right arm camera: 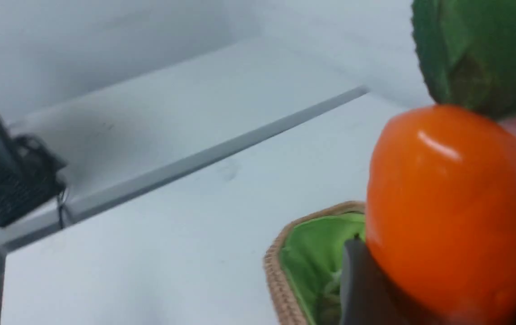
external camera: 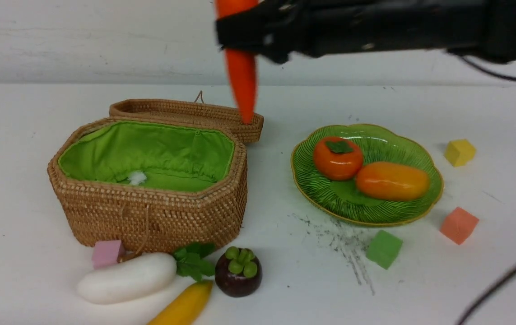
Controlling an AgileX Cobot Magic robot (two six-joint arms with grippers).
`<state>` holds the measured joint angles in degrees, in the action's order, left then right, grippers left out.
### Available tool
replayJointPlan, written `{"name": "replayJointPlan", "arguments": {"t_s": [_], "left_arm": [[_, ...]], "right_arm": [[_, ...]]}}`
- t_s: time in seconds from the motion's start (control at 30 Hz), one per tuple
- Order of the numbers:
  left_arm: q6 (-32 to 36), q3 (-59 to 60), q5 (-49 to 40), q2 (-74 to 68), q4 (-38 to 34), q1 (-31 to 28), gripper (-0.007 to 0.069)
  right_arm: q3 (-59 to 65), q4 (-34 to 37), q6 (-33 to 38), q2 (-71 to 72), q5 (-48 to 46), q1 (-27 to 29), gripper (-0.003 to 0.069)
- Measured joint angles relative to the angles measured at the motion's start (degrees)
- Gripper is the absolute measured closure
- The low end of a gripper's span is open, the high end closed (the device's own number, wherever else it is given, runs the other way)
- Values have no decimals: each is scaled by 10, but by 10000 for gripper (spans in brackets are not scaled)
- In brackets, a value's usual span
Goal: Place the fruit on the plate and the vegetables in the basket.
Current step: Use the right arm to grab a carrot and put it into the left basket
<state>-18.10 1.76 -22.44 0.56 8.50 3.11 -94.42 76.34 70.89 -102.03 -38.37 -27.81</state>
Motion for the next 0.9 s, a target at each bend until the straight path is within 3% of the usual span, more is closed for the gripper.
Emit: {"name": "replayJointPlan", "arguments": {"t_s": [0.27,0.37,0.43,0.53,0.63,0.77,0.9], "left_arm": [[0,0,0,0,0,0,386],[0,0,0,0,0,0,386],[0,0,0,0,0,0,386],[0,0,0,0,0,0,386],[0,0,0,0,0,0,386],[0,0,0,0,0,0,386],[0,0,0,0,0,0,386]], "right_arm": [[-187,-5,1,-243,29,-44,319],[-228,-54,-35,-293,9,-44,312],[-234,-92,-53,-300,-1,-44,284],[-237,-178,-102,-297,-29,-44,129],[-237,-246,-142,-281,-51,-44,20],[-237,-319,-194,-246,-75,-44,-19],[-238,-452,-263,-160,-143,-43,6]]}}
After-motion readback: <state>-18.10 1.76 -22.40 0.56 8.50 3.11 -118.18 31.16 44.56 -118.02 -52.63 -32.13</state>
